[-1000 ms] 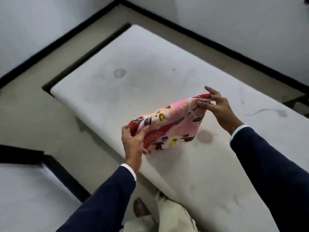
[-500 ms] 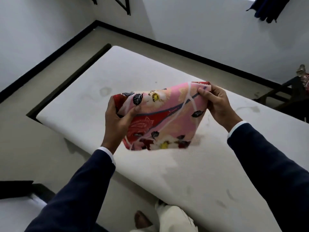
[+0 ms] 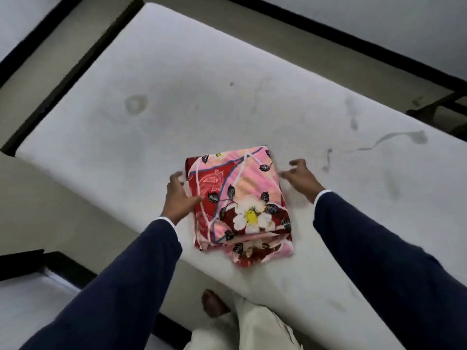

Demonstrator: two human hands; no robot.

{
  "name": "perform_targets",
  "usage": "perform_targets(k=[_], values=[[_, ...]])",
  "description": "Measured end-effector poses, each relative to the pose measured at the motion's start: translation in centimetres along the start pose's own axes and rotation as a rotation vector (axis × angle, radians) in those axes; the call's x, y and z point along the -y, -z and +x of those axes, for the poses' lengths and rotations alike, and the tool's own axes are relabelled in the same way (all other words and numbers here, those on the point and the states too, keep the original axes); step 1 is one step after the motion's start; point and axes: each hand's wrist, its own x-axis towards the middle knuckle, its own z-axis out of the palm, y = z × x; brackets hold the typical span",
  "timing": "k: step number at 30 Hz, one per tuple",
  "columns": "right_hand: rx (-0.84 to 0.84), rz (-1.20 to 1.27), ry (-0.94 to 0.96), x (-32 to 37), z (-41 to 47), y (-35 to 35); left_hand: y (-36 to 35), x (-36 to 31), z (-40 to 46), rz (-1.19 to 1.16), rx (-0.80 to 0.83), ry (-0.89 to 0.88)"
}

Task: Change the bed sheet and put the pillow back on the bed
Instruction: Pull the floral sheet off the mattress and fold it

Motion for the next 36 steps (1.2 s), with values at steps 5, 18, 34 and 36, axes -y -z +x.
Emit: perform_targets(k=[5, 18, 34, 36], values=[[0.177, -0.381, -0.023, -4.6, 0.2, -5.5, -4.3, 4.6, 0.5, 0.054, 0.051, 0.178], [0.143, 0.295, -0.194, -6.2, 1.5, -7.6, -5.4, 5.9, 5.6, -0.359, 0.29, 0.404], [-0.016, 0.84, -0.169, 4.8, -13.2, -1.8, 5.0, -4.1, 4.6, -0.194, 0.485, 0.058], [-0.128, 0.877, -0.134, 6.0, -16.6, 0.1, 5.2, -6.6, 3.0, -0.019, 0.516, -0.075]])
